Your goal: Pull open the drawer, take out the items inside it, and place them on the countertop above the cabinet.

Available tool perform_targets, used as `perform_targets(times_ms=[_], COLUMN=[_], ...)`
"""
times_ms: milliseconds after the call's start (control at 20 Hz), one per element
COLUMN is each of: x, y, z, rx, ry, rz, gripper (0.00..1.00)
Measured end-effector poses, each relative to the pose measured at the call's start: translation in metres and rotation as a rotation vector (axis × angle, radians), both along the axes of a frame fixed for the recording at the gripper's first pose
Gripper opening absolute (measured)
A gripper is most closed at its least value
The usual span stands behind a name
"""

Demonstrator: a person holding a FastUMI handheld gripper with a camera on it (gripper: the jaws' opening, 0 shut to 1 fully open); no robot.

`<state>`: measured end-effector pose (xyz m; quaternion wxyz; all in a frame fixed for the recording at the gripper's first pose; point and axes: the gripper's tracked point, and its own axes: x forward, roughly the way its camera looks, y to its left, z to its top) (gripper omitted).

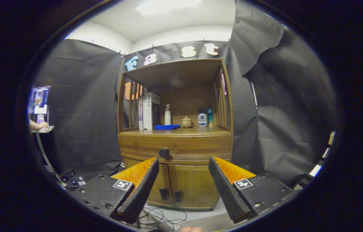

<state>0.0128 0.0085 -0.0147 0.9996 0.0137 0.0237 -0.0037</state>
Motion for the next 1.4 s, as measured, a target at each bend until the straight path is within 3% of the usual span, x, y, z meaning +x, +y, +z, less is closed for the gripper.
perform_targets(times_ms=[200, 500, 1000, 1400], x=[0.024, 0.096, 0.21, 0.25], y=[0.025, 0.058, 0.067, 0.069], z=[-0.022, -0.039, -0.073, -0.083], rx=[-0.002, -0.059, -0.098, -0.149], ry=[0.07, 0.091, 0.156, 0.183], rz=[0.001, -0.006, -0.055, -0.067], gripper=[0.99, 1.0, 1.0, 1.0])
